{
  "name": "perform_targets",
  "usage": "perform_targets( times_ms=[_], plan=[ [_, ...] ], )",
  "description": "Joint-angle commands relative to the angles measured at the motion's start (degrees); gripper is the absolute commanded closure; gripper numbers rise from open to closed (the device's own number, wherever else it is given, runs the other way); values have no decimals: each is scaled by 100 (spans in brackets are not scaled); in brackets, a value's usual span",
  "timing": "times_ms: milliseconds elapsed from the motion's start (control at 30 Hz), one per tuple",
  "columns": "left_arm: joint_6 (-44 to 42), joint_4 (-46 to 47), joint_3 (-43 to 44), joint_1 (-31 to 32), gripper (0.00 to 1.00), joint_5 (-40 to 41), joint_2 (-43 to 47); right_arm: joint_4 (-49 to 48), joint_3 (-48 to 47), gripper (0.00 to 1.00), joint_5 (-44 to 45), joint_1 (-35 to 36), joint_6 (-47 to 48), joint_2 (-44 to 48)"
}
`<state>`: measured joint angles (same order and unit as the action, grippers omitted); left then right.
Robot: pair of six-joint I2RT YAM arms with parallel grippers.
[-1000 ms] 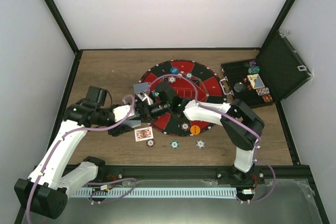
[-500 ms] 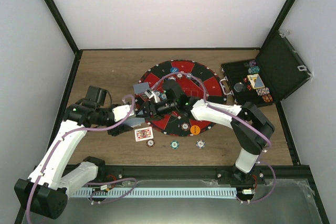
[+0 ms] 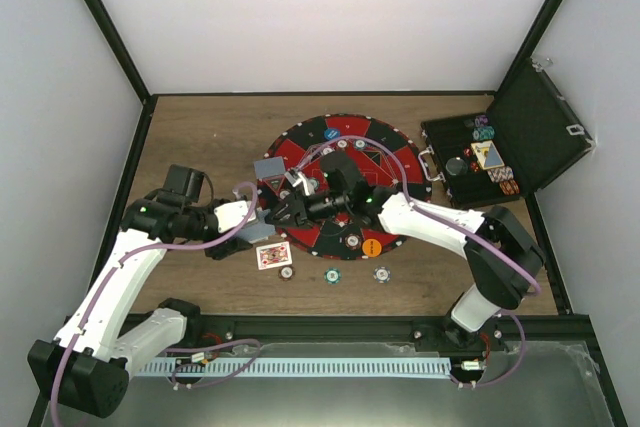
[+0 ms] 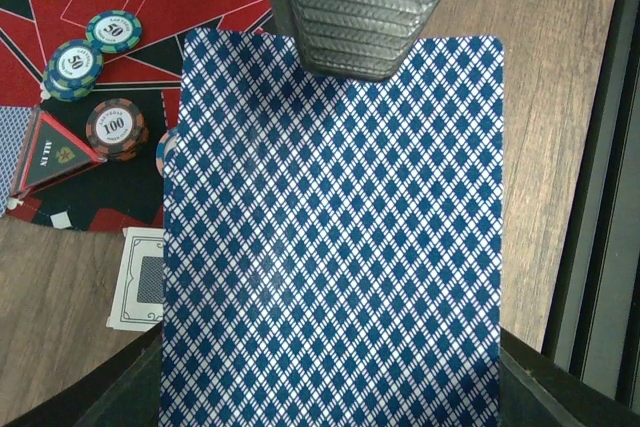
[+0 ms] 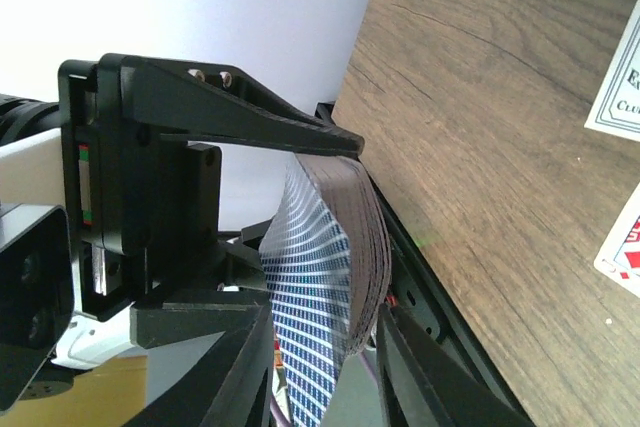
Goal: Distribute texas hold em gaming equipment
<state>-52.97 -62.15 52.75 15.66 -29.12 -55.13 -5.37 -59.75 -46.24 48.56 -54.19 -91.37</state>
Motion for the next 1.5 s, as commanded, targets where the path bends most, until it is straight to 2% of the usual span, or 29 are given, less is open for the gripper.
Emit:
perform_targets(
  times_ms=[0, 167, 400, 533, 633, 867, 1167, 1300, 1467],
  plan=[
    [-97, 151, -22, -31, 96, -46, 26, -148, 49, 73, -40, 53, -104, 121],
    [-103, 151, -55, -29, 96, 9, 14, -215, 29, 84, -26, 157, -156, 126],
    [-117, 184, -78, -29, 96, 38, 12, -370, 38, 86, -86, 181, -251, 148],
    [-116, 185, -80, -28, 96, 77, 14, -320, 17, 98, -97, 155, -249, 150],
    [-117, 192, -97, -28, 96, 120, 12, -368, 16, 99, -200, 52, -276, 230],
    [-72, 230, -89, -28, 96, 185, -53, -292, 75, 99, -481, -501, -266, 521],
    [-86, 234, -93, -32, 96, 214, -67, 329, -30, 99, -842, -1454, 249, 692],
    [-99, 210, -98, -28, 96, 193, -75, 907, -457, 99, -891, -2066, 775, 339],
    [-97, 117, -70, -28, 96, 149, -63, 1580, -1504, 99, -660, -2955, 1356, -673]
  ],
)
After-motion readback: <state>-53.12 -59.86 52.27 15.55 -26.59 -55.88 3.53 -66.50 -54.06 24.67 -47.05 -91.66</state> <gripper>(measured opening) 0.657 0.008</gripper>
